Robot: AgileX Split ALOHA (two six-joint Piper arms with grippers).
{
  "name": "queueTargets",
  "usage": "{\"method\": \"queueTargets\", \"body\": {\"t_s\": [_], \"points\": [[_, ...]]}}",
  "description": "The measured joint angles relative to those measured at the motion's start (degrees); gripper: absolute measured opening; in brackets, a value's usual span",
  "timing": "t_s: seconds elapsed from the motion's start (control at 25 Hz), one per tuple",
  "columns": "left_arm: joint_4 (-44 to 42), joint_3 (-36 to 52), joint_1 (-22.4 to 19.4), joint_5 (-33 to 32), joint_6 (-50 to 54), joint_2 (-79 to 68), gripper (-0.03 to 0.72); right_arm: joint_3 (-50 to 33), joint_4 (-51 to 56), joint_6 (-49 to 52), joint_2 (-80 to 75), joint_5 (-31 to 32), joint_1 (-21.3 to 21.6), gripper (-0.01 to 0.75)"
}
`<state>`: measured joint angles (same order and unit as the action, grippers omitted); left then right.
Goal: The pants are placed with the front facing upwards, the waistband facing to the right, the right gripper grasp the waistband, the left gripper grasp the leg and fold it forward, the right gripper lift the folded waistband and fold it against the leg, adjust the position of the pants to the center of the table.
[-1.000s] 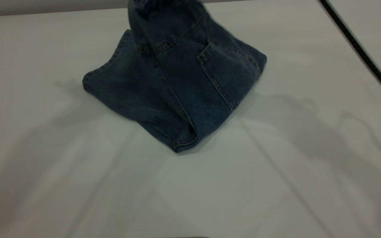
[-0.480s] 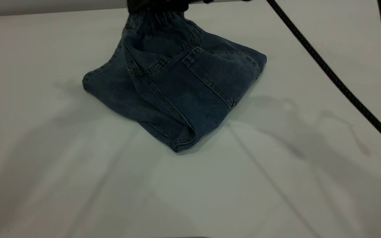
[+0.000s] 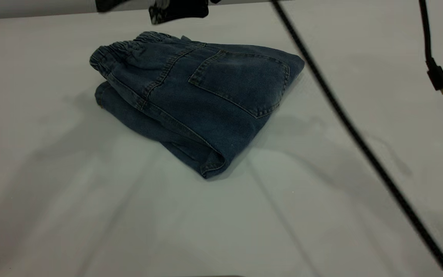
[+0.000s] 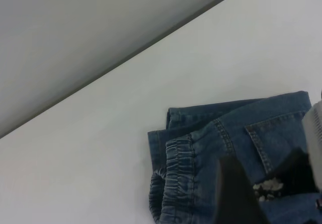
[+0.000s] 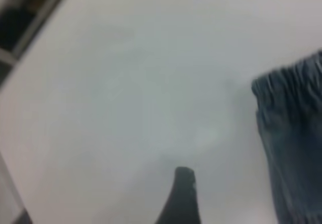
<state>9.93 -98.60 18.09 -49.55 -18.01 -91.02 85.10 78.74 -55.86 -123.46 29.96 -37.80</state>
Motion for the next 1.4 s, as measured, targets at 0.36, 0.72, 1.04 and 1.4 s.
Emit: {"method": "queueTargets", "body": {"t_s": [0.36, 0.72, 1.04, 1.4], "points": [[-4.01, 0.0, 0.0, 1.5, 0.22, 3.25, 0.358, 14.65, -54.92, 63.01, -0.2, 12.65, -1.22, 0.566], [-4.25, 0.0, 0.0, 2.55, 0.16, 4.42, 0.358, 25.77, -58.42, 82.98, -8.42, 21.38, -3.88, 0.566], [-3.98, 0.0, 0.0, 2.43, 0.46, 4.42, 0.358, 36.63, -52.92, 97.06, -21.62, 20.17, -3.82, 0.566], [-3.85, 0.0, 0.0, 0.73, 0.62, 4.42, 0.358, 39.26, -55.01, 112.87, -28.45, 21.94, -3.45, 0.563]]}}
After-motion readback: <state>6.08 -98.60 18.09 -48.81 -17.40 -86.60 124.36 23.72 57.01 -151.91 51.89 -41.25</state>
